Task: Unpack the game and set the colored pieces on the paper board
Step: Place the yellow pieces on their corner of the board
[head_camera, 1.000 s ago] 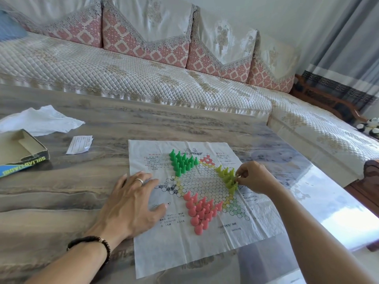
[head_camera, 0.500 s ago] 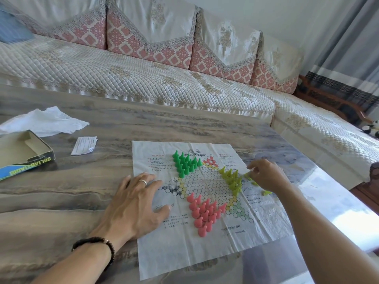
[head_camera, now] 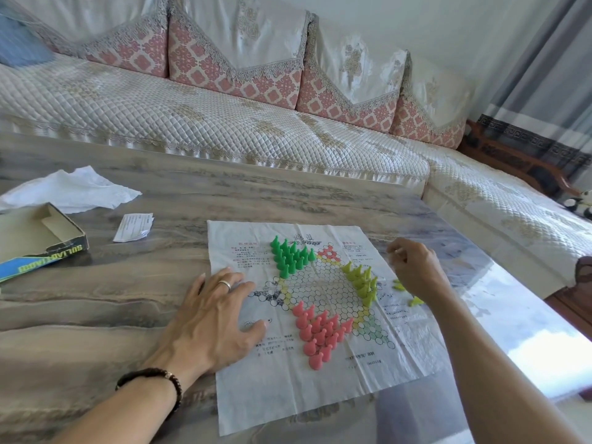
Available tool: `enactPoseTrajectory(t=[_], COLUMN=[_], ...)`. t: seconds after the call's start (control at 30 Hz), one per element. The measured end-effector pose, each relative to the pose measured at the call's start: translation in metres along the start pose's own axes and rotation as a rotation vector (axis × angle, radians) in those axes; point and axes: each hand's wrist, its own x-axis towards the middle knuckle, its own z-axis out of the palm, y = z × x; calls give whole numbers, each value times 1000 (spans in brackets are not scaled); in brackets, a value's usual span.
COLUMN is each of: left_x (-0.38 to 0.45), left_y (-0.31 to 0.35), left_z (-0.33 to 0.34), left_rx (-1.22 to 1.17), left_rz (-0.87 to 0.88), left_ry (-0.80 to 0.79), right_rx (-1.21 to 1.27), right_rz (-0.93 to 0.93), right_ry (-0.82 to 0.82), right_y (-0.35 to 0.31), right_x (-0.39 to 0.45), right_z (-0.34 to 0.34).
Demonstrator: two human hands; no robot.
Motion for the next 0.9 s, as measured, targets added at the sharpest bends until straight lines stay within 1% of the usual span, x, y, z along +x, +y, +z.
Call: enactPoseTrajectory(t=[0.1, 0.27, 0.43, 0.6, 0.7, 0.9], left_x=[0, -1, -1, 0, 0, 0], left_y=[0, 1, -1, -2, -2, -2], left_z=[0, 0, 0, 1, 1, 1], left_rx=[0, -4, 1, 17, 40, 53], left_rz=[-1, 1, -2, 4, 9, 16], left_ry=[2, 4, 4, 6, 8, 7], right_rx=[78, 79, 25, 23, 21, 12], right_rz=[64, 153, 102, 73, 68, 68], right_ry=[37, -47, -183, -253, -271, -252], right_y=[-1, 9, 13, 8, 7, 8], right_x=[-14, -26, -33, -35, -34, -34], right_z=[2, 0, 0, 6, 10, 16])
